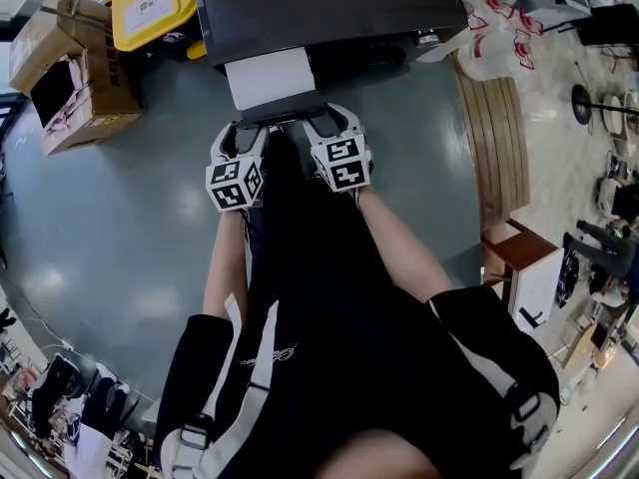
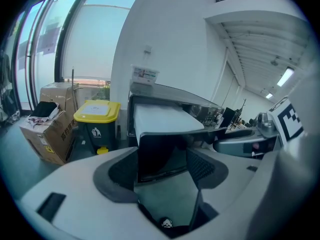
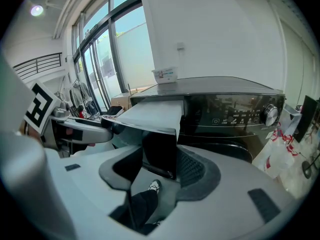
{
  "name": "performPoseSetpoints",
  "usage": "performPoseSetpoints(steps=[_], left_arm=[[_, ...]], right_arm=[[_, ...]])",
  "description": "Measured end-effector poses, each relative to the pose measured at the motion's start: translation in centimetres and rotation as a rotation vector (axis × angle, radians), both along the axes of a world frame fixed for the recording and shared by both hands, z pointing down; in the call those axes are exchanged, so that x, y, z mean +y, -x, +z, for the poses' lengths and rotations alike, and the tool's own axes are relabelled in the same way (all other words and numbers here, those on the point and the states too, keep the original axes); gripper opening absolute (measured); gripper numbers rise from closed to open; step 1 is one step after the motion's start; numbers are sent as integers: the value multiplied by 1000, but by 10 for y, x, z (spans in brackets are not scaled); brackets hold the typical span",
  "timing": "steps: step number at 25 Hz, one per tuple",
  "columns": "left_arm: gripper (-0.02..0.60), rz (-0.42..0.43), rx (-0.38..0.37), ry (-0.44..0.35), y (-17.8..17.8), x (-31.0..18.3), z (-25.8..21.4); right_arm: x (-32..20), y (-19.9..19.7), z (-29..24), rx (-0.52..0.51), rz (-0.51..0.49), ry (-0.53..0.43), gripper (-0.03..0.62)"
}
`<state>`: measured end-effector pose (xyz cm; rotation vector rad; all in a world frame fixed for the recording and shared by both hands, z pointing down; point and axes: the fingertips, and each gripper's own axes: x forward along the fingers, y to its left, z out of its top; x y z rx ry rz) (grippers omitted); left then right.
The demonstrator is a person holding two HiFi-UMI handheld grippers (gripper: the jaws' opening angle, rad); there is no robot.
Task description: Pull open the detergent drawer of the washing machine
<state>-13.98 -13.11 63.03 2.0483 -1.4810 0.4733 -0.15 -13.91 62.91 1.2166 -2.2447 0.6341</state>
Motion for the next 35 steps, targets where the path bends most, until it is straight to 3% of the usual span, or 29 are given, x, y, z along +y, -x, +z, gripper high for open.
performPoseSetpoints(steps=[35], left_arm=[[290, -55, -13, -10, -3, 32, -6]], right_arm=[[30, -8, -2, -7, 6, -33, 198]])
